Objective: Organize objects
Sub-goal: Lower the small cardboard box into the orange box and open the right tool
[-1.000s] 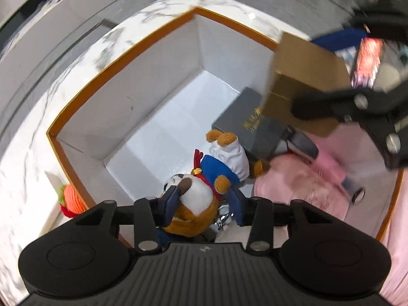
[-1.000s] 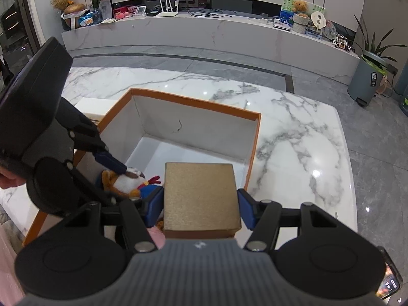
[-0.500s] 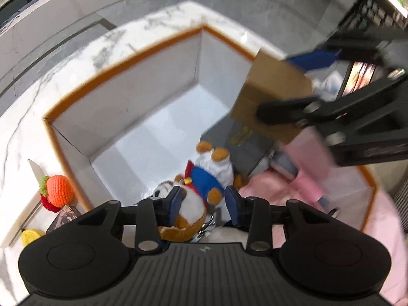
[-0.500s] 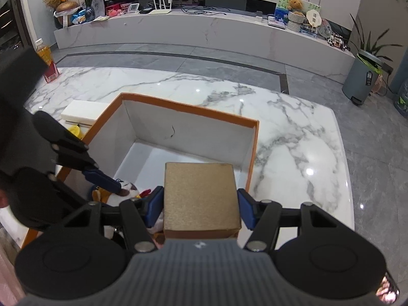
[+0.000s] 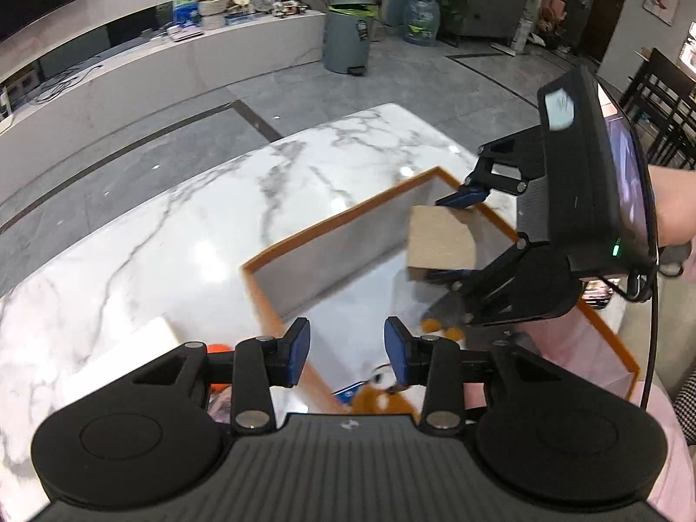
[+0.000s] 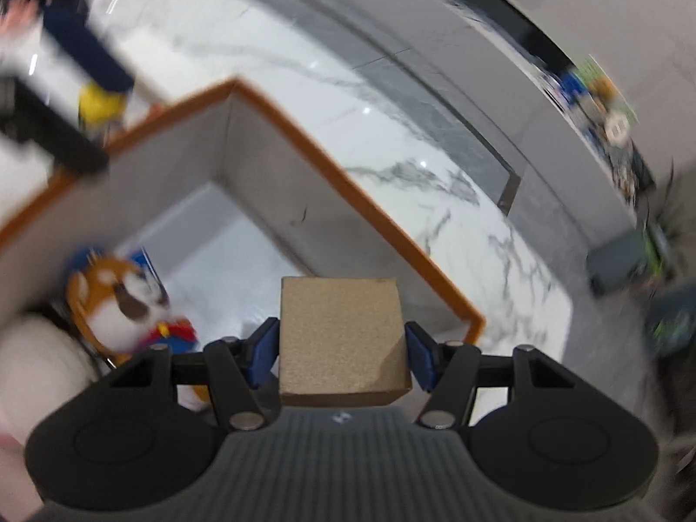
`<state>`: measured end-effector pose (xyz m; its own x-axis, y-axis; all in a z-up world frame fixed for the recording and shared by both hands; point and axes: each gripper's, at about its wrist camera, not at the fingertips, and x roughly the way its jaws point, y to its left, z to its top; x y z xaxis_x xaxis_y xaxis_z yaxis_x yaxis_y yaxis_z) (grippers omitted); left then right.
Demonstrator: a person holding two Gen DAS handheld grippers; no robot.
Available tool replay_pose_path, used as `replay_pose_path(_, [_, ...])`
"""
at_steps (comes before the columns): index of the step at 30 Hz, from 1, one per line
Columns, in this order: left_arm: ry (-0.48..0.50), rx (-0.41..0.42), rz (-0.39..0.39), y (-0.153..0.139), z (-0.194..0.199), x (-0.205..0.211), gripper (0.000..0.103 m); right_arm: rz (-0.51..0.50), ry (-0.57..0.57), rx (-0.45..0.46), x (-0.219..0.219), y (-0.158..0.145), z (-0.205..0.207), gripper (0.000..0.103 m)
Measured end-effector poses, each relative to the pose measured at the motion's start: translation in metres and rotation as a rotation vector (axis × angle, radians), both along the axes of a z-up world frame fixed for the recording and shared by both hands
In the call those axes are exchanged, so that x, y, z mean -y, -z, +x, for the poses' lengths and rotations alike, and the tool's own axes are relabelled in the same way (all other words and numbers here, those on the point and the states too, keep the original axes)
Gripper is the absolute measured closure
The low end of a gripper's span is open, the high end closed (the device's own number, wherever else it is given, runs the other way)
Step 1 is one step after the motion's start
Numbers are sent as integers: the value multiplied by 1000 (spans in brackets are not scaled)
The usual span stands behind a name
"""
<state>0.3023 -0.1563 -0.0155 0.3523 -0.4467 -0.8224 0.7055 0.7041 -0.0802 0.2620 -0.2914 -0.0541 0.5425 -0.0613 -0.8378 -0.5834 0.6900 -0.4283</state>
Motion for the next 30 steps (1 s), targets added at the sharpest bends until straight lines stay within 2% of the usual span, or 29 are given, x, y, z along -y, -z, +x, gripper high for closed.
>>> replay_pose_path(3, [-31,-4,0,7,5,-11,58,-172,-77,3,-13,17,3,40])
replay_pose_path(7, [-57,-32,-8,13,7,-26,58,-292,-153,-57,-23,38,7,40])
replay_pose_path(14, [-78,-49,-32,17,7,-44,58,-351,-168,-145,-19,54,17,40])
replay_pose_path(17, [-77,-51,-30,19,5,-49,58,-375,-172,-155,-12,55,18,39])
replay_pose_path(19, [-76,-55,-35,21,6,-51,58,-364,-153,-161,-5,51,21,40])
replay_pose_path(23, [-76,-58,-41,24,5,-53,58,-270,-119,-166,3,38,24,41])
replay_pose_path(28, [-99,-69,-53,27,6,-57,58,-85,-39,-180,-1,23,31,43])
replay_pose_path(30, [-103,-73,-52,28,6,-58,58,-70,-3,-147,-9,25,36,56])
